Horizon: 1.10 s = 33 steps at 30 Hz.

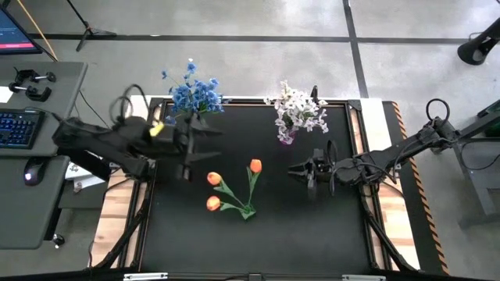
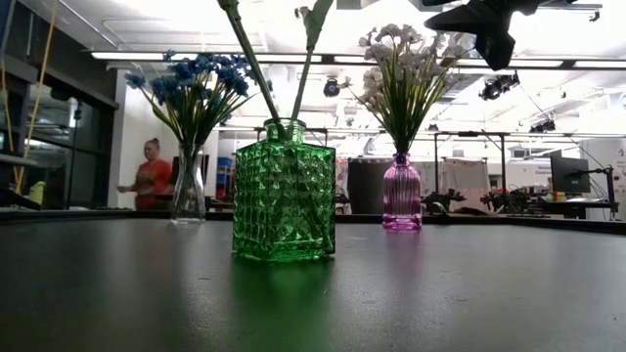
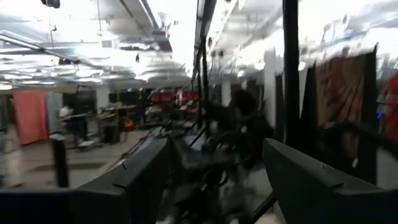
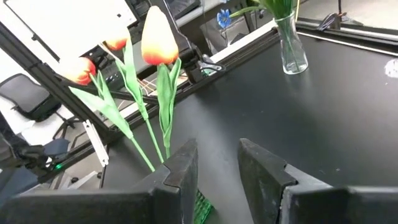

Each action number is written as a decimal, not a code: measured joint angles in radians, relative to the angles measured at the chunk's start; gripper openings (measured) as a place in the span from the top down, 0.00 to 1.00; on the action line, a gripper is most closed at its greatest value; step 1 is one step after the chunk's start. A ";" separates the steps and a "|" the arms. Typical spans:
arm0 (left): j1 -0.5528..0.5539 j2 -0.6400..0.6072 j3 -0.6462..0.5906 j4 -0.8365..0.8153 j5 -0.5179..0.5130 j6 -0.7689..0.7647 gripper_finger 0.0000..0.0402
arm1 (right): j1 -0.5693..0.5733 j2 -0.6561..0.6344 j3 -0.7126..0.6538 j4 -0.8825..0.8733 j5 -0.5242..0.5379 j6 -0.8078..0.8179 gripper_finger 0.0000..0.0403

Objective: Sort flowers into vase by color
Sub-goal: Return to Home Position

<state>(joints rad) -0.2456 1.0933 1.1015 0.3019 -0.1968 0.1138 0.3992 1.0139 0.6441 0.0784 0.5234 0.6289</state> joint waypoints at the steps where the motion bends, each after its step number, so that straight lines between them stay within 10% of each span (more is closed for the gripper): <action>1: 0.005 -0.032 -0.001 -0.049 -0.007 0.018 0.39 | 0.000 0.000 0.000 0.006 0.001 0.000 0.74; 8: 0.086 -0.238 -0.180 -0.127 -0.112 0.023 0.53 | 0.000 0.000 0.000 0.025 0.085 0.000 0.74; 16: 0.175 -0.372 -0.692 0.395 0.011 -0.159 0.97 | -0.001 0.000 0.000 0.022 0.130 -0.003 0.80; 24: 0.226 -0.403 -1.077 0.838 -0.010 -0.340 0.99 | -0.061 -0.023 0.080 -0.102 -0.034 0.015 0.99; 33: 0.229 -0.426 -1.083 0.729 -0.035 -0.317 1.00 | 0.005 -0.101 0.047 -0.270 -0.158 0.010 1.00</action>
<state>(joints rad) -0.0170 0.6676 0.0181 1.0307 -0.2320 -0.2034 0.4046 0.9134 0.6908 -0.1915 0.3655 0.6388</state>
